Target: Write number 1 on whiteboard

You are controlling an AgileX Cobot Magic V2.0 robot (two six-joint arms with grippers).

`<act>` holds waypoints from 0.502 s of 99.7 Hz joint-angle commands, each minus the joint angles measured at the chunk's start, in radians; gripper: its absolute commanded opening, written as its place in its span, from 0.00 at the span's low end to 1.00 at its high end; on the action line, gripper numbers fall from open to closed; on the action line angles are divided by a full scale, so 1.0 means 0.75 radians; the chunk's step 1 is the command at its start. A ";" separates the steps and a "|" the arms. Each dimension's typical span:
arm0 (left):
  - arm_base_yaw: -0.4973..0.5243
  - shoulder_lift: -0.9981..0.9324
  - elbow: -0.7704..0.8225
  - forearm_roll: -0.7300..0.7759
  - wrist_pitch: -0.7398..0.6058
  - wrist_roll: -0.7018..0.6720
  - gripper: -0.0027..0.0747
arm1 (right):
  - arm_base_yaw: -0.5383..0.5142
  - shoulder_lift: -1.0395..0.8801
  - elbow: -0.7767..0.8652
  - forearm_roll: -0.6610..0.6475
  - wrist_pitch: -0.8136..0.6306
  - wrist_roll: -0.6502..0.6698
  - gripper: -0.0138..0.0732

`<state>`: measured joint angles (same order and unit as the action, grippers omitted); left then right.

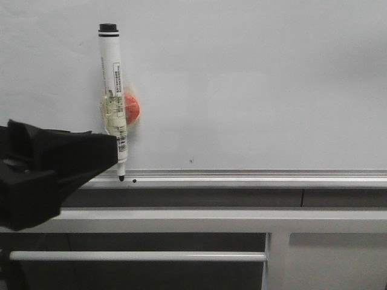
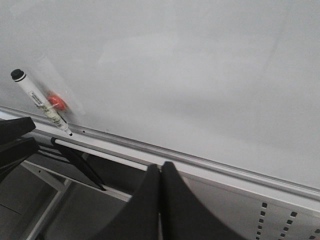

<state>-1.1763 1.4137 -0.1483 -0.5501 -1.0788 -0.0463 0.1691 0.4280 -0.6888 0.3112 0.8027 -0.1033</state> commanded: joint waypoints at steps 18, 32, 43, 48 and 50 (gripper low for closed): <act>-0.009 0.207 -0.030 0.029 -0.407 -0.233 0.56 | 0.004 0.020 -0.034 -0.027 -0.085 -0.017 0.09; -0.009 0.244 -0.039 0.024 -0.407 -0.257 0.56 | 0.004 0.020 -0.034 -0.042 -0.085 -0.017 0.09; -0.002 0.244 -0.074 0.016 -0.407 -0.257 0.56 | 0.004 0.020 -0.034 -0.044 -0.088 -0.017 0.09; 0.005 0.244 -0.091 0.010 -0.407 -0.255 0.56 | 0.004 0.020 -0.034 -0.044 -0.095 -0.017 0.09; 0.007 0.244 -0.096 0.005 -0.407 -0.255 0.56 | 0.004 0.020 -0.034 -0.044 -0.097 -0.017 0.09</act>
<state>-1.1763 1.6158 -0.1896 -0.5376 -1.1335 -0.2271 0.1691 0.4280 -0.6888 0.2789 0.8027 -0.1033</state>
